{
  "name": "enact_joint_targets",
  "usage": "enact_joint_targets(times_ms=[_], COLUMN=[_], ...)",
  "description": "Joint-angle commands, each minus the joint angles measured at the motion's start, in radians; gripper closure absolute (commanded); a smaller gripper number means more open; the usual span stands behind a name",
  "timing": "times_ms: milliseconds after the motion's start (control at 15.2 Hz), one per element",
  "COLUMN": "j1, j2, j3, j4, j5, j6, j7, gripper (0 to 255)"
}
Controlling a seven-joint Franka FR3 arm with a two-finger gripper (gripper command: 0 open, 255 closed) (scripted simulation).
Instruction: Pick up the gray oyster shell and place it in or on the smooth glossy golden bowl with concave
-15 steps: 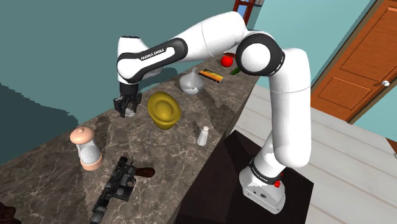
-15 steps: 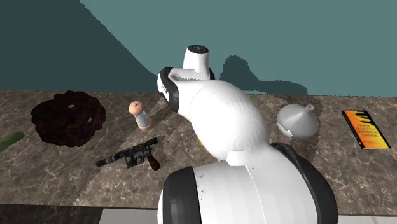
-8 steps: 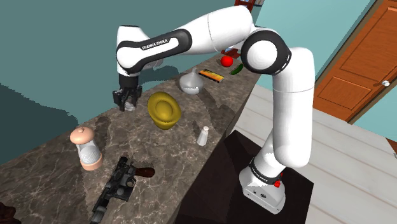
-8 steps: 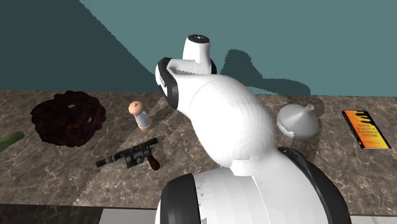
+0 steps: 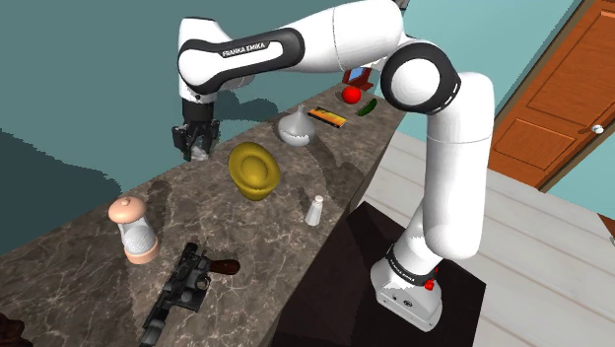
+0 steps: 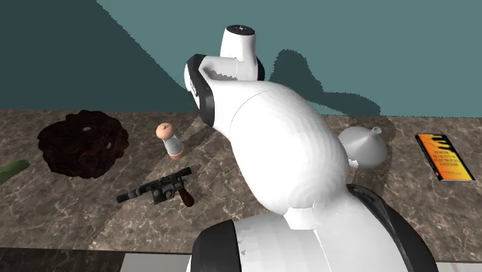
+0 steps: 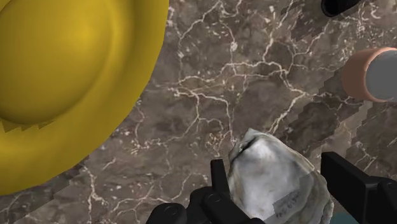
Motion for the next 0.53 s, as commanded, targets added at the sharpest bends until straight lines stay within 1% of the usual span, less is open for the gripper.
enact_joint_targets(times_ms=[0, 462], j1=[0.0, -0.099], j2=[-0.003, -0.17], j3=[0.0, -0.031], j4=[0.012, -0.227], j5=[0.0, 0.037], j6=[-0.014, 0.038], j7=[0.002, -0.142], gripper=[255, 255])
